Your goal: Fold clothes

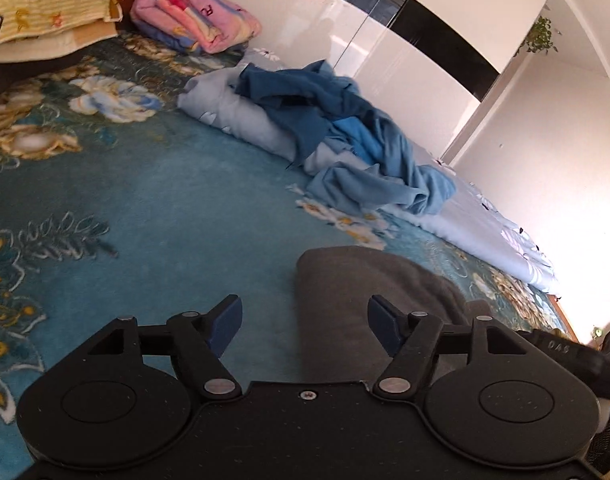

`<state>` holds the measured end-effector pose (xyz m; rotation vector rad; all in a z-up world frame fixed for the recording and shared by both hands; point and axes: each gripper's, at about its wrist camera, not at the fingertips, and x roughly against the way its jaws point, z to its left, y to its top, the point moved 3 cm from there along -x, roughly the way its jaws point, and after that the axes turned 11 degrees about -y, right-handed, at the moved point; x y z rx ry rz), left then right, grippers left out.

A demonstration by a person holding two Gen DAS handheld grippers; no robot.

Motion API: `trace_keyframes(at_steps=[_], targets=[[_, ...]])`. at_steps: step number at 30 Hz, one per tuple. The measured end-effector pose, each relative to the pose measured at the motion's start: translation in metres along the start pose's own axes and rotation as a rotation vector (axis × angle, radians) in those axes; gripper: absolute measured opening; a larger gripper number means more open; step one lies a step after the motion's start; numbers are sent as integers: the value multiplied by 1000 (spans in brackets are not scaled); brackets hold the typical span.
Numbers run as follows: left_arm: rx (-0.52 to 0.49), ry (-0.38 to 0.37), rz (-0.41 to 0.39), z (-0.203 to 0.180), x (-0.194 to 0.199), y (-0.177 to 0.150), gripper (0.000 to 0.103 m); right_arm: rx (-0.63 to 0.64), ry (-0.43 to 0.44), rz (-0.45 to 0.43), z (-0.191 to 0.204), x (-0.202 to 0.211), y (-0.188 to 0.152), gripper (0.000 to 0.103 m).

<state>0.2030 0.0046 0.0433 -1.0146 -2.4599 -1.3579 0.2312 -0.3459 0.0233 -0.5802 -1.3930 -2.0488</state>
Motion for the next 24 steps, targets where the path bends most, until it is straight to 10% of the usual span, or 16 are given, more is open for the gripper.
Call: trace_keyframes(at_steps=[3, 14, 20, 24], targets=[[17, -12, 19, 3, -4, -2, 67, -20, -4, -12, -5, 11, 2, 3], [24, -51, 88, 2, -23, -18, 71, -135, -123, 65, -41, -3, -16, 4], [27, -87, 124, -3, -42, -16, 74, -129, -97, -46, -42, 29, -7, 8], [82, -109, 146, 0, -61, -15, 75, -250, -77, -63, -72, 43, -22, 56]])
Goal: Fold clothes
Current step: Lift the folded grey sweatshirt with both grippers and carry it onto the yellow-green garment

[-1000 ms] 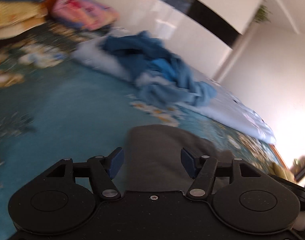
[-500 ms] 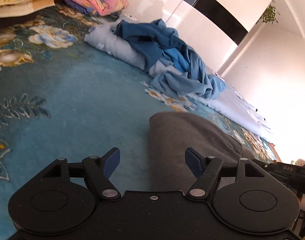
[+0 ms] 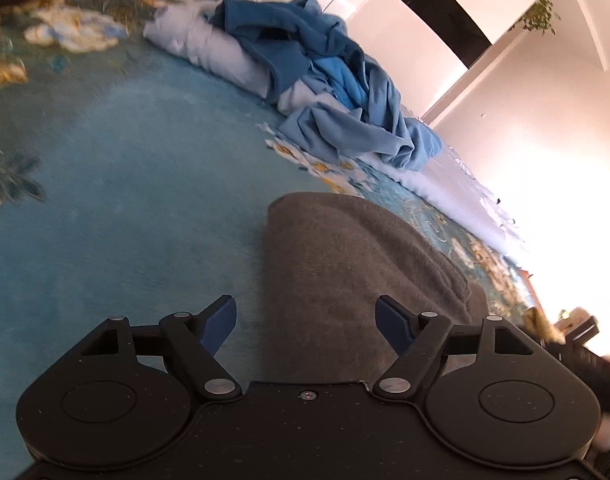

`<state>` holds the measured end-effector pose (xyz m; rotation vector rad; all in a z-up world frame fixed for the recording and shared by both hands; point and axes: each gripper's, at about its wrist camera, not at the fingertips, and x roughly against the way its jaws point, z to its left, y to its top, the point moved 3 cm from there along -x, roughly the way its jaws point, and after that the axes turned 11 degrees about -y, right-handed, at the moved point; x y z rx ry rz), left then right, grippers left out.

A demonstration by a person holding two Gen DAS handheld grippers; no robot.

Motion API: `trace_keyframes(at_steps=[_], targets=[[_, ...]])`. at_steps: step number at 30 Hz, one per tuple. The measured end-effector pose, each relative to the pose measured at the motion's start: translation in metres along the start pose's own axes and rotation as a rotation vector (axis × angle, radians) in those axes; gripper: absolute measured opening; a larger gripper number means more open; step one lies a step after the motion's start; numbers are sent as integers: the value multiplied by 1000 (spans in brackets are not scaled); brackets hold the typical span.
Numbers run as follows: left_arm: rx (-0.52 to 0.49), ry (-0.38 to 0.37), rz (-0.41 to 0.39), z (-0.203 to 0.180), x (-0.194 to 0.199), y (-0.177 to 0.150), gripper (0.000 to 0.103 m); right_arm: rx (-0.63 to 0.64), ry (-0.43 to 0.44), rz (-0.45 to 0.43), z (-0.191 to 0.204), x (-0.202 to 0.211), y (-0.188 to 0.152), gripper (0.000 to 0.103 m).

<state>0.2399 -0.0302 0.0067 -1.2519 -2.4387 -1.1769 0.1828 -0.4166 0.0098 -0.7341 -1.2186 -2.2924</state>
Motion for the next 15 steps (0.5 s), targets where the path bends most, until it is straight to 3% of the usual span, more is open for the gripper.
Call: trace_keyframes(at_steps=[2, 3, 4, 5, 8, 15], targets=[[19, 0, 10, 3, -9, 2, 75, -65, 35, 22, -15, -2, -8, 62], [25, -3, 16, 3, -13, 3, 76, -94, 57, 35, -21, -4, -12, 73], [30, -8, 24, 3, -18, 4, 76, -118, 80, 46, -24, -7, -16, 98], [29, -13, 26, 3, -21, 5, 76, -137, 109, 59, -25, -12, -18, 103], [14, -15, 42, 1, -32, 7, 78, -165, 167, 97, -25, -27, -23, 103], [5, -52, 94, 4, -51, 5, 81, -101, 148, 138, -9, -62, -20, 103]])
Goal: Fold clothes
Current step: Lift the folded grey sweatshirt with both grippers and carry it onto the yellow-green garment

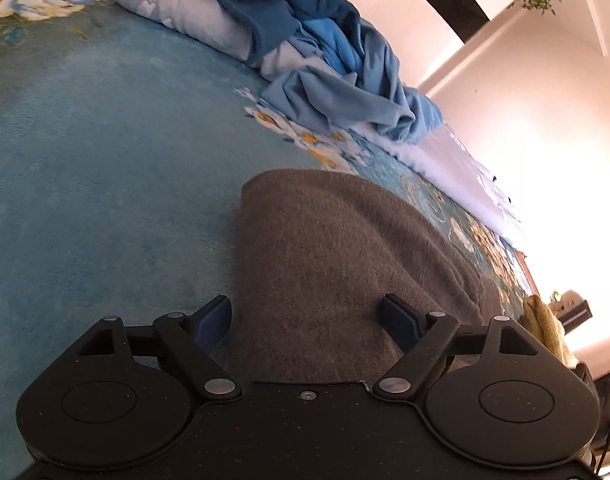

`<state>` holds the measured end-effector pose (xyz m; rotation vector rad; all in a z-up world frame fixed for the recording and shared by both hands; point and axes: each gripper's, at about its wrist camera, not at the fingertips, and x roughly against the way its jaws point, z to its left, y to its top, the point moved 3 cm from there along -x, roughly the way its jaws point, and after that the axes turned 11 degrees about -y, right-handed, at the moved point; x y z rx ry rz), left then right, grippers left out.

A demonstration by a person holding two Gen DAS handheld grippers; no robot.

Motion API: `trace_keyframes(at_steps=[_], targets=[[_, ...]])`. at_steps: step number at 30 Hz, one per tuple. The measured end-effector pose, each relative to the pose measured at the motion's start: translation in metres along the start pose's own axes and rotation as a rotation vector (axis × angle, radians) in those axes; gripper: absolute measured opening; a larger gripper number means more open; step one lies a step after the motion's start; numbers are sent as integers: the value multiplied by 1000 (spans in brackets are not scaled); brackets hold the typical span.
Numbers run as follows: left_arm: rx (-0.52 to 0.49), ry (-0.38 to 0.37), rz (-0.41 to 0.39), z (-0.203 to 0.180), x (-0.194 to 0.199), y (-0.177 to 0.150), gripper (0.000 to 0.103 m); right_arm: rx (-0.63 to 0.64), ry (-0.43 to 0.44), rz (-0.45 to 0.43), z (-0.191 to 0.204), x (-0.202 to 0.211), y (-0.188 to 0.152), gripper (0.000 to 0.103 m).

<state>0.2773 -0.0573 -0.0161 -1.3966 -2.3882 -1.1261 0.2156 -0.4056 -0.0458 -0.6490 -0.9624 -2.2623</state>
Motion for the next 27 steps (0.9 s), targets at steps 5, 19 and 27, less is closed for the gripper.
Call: trace_keyframes(at_steps=[5, 19, 27], targets=[[21, -67, 22, 6, -9, -3, 82, 40, 21, 18, 12, -18, 2, 103], [6, -86, -6, -9, -9, -10, 40, -19, 46, 43, 14, -17, -2, 43], [-62, -100, -17, -35, 24, -23, 28, 23, 40, 6, 30, 17, -9, 35]])
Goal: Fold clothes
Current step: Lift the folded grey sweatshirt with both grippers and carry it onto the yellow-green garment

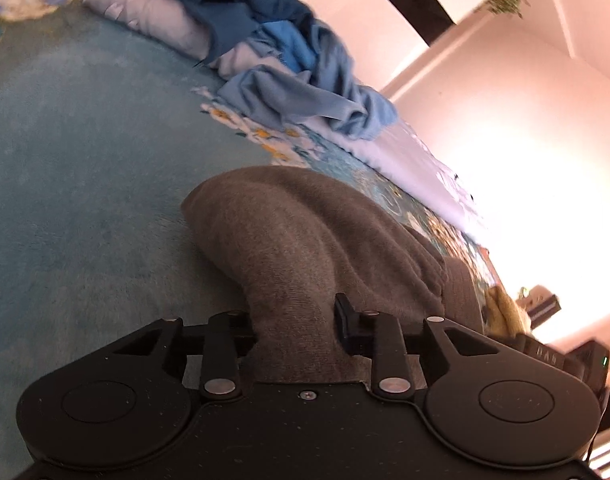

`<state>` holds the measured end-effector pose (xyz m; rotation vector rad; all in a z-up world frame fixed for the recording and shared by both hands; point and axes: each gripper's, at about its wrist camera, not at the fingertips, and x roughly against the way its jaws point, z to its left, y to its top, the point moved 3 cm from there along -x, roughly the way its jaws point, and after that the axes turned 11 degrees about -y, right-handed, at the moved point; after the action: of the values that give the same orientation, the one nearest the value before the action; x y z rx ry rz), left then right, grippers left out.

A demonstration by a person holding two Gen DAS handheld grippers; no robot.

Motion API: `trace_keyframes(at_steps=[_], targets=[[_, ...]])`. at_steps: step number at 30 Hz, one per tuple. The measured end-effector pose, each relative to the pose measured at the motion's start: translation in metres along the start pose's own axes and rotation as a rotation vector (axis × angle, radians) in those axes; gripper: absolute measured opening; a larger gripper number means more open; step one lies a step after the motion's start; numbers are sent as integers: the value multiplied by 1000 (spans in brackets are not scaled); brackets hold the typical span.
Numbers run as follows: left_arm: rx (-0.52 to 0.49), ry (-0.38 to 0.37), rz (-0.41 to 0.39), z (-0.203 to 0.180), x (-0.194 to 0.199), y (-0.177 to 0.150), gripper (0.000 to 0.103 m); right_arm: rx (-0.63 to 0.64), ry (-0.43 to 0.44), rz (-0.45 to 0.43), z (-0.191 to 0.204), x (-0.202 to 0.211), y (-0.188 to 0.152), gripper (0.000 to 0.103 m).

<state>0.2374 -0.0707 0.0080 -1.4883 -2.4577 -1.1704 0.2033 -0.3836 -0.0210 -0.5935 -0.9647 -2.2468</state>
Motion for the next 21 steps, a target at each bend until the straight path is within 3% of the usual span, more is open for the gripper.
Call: trace_keyframes(at_steps=[12, 21], targets=[[-166, -57, 34, -81, 8, -7, 28, 55, 3, -101, -8, 79, 1, 35], [-316, -180, 111, -166, -59, -13, 28, 89, -85, -219, -48, 154, 40, 35]])
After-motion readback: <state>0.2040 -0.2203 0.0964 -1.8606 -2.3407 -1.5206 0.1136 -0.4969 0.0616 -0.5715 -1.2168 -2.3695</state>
